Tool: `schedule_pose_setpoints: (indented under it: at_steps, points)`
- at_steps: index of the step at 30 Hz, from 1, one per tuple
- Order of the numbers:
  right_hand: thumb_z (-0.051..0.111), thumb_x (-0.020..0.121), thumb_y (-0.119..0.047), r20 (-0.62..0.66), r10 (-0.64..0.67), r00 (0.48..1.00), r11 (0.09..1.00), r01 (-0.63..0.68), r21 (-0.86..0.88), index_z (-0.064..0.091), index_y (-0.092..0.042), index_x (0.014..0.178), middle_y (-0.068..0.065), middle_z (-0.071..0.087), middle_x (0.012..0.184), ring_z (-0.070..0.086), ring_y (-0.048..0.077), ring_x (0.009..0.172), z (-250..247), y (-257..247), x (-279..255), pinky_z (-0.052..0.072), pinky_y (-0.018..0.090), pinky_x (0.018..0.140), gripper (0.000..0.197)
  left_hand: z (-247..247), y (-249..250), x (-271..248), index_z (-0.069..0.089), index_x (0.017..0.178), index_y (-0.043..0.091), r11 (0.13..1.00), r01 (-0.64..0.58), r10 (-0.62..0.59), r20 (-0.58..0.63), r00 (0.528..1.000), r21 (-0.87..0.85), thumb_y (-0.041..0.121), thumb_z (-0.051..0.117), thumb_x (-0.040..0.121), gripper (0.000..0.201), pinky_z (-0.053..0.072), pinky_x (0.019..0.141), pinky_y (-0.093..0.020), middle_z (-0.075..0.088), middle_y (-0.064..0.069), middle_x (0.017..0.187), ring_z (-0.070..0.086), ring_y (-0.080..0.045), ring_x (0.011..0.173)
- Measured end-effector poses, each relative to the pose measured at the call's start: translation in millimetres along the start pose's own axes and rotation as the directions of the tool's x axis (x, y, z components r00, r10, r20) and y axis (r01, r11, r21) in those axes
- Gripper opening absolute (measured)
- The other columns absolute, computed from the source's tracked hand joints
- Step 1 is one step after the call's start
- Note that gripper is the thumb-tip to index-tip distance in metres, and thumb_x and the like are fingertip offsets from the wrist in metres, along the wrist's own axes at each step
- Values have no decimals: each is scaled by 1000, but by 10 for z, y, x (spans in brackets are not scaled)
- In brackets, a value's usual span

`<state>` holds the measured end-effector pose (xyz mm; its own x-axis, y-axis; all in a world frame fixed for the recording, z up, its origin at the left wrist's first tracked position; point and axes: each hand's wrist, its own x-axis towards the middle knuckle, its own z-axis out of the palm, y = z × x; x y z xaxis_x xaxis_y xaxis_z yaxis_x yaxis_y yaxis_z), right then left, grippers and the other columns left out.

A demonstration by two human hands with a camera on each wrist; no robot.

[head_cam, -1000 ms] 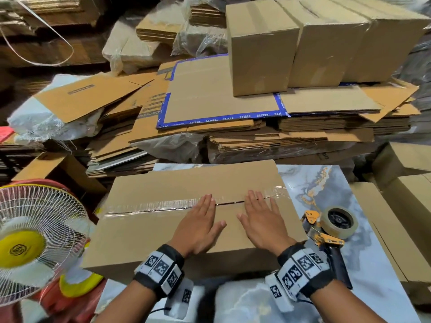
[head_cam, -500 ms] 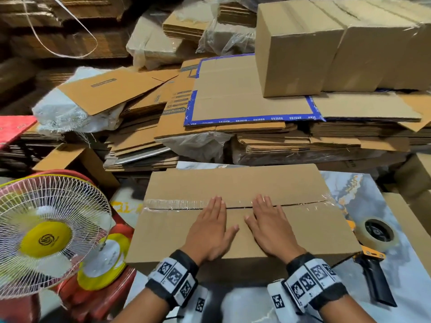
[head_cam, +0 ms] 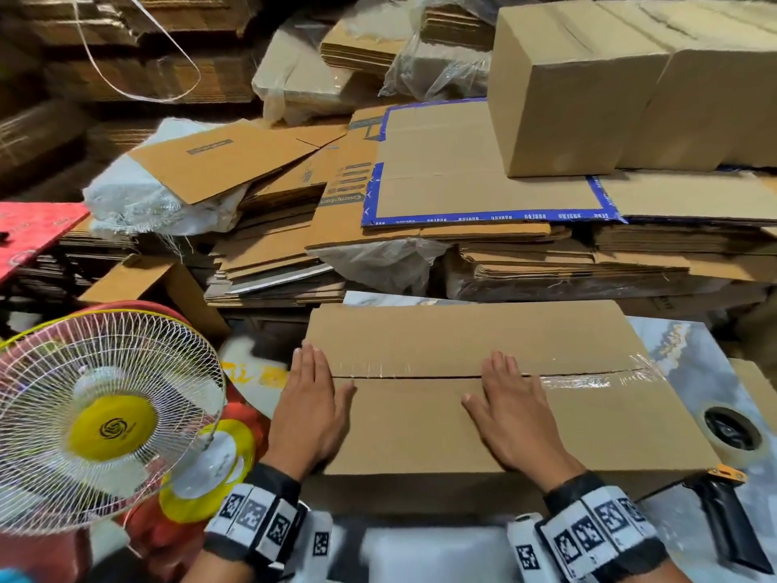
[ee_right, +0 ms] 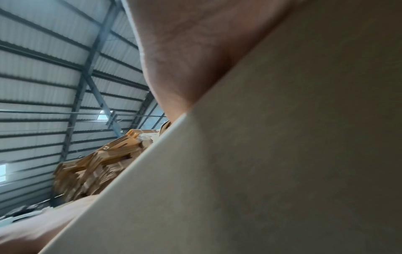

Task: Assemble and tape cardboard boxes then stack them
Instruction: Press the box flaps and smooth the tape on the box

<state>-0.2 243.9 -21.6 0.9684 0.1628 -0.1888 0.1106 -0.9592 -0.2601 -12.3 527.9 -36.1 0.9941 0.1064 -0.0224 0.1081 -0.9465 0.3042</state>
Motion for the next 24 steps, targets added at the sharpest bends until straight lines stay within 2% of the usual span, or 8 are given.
schedule_pose_setpoints:
  at_steps: [4, 7, 10, 13, 17, 20, 22, 24]
  points:
    - [22, 105, -58, 81, -219, 972, 975, 216, 41, -1, -17, 162, -3, -12, 167, -14, 14, 154, 76, -532, -78, -7, 41, 126, 74, -101, -232, 79, 8, 161, 6, 919, 56, -46, 36, 998, -391, 32, 56, 103, 79, 18, 119, -28, 18, -4, 165, 21, -18, 151]
    - [2, 95, -68, 127, -278, 952, 958, 284, -31, 0, -16, 162, -1, -15, 167, -17, 13, 154, 182, -735, -173, -8, 47, 126, 85, -60, -490, 162, 31, 158, 22, 685, 218, -101, 206, 973, -695, 51, 71, 90, 84, 40, 115, -41, 51, 8, 149, 54, -12, 130]
    - [-3, 92, -67, 74, -285, 956, 956, 289, -43, 10, -16, 162, -2, -5, 169, -10, 11, 155, 215, -726, -143, -6, 45, 126, 88, 32, -499, 119, 56, 137, 19, 511, 176, -75, 161, 984, -842, 22, 62, 101, 37, 49, 106, -50, 71, 0, 125, 66, -22, 118]
    - [3, 99, -65, 38, -346, 938, 936, 347, -50, 20, -18, 161, -4, 8, 169, 1, 9, 155, 192, -626, 7, -3, 38, 126, 80, 107, -408, 12, 53, 139, 16, 361, 156, -118, 121, 986, -919, 12, 53, 104, 34, 48, 107, -46, 71, -2, 126, 64, -24, 121]
    - [18, 93, -56, -100, -347, 933, 938, 341, -69, 52, -17, 146, 4, 43, 157, 32, 18, 150, 97, -357, 244, 16, 39, 123, 75, 291, -207, -196, 39, 150, 26, 361, 138, -215, 62, 975, -922, 22, 50, 106, 46, 43, 105, -25, 62, 14, 134, 57, -8, 126]
    - [30, 89, -48, -302, -149, 942, 988, 156, -2, 73, -13, 120, 10, 64, 136, 52, 28, 136, 89, -166, 276, 22, 56, 118, 63, 250, -57, -293, 38, 152, 29, 414, 117, -169, 50, 984, -903, 36, 49, 103, 51, 42, 108, -30, 57, 10, 142, 54, -8, 129]
    - [34, 89, -45, -356, 4, 934, 998, 19, 62, 75, -15, 113, 12, 63, 138, 48, 32, 139, 121, -109, 215, 16, 67, 115, 56, 170, -104, -170, 28, 158, 25, 437, 153, -207, 67, 976, -886, 47, 50, 101, 65, 36, 114, -34, 46, 9, 152, 45, -12, 139]
    - [44, 94, -39, -377, 137, 916, 990, -115, 81, 70, -19, 122, 15, 44, 155, 28, 36, 150, 162, -81, 124, 9, 72, 113, 43, 44, -203, 112, 17, 162, 20, 494, 211, -336, 38, 941, -844, 43, 48, 105, 69, 29, 118, -35, 33, 1, 159, 35, -18, 145]
